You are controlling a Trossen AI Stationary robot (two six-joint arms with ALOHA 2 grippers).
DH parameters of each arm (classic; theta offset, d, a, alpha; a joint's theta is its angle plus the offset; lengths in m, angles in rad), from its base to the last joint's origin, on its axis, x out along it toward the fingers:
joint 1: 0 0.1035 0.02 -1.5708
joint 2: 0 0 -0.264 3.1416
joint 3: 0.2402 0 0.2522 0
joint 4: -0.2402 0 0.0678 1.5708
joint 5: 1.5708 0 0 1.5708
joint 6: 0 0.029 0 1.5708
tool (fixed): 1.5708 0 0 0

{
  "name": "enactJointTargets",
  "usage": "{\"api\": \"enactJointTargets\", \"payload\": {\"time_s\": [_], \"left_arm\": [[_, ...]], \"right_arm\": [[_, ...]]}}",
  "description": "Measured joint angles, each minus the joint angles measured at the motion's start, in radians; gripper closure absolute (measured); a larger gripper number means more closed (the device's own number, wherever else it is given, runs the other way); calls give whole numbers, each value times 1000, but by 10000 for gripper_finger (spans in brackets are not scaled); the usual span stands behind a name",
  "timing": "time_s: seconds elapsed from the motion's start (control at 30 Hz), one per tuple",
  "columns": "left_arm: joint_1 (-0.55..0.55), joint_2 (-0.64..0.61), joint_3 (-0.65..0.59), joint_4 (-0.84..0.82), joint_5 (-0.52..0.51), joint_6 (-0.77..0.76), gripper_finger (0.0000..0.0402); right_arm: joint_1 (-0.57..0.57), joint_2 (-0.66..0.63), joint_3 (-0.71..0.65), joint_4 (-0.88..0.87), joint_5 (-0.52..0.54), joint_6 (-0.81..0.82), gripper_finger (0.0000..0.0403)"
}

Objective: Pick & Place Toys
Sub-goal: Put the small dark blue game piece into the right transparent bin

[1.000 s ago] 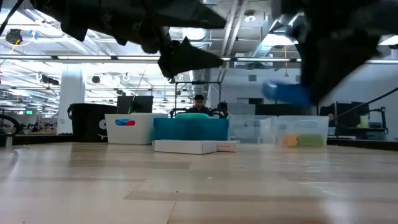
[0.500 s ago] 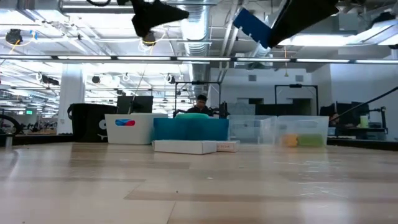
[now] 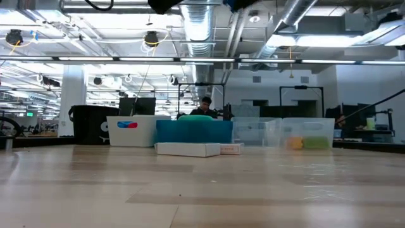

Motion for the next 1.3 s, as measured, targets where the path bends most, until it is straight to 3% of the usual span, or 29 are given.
{"api": "enactJointTargets", "payload": {"time_s": [0.2,0.53,0.9,1.07,1.3], "left_arm": [[0,33,0,-3,2,47,50],[-4,35,0,99,8,146,50],[-4,35,0,141,109,171,52],[-3,35,0,158,113,171,79],[-3,35,0,173,97,171,157]], "right_arm": [[17,0,0,165,83,-140,276],[12,0,0,252,78,-144,276],[9,0,0,288,75,-144,276],[9,0,0,299,72,-144,276],[8,1,0,300,70,-144,276]]}}
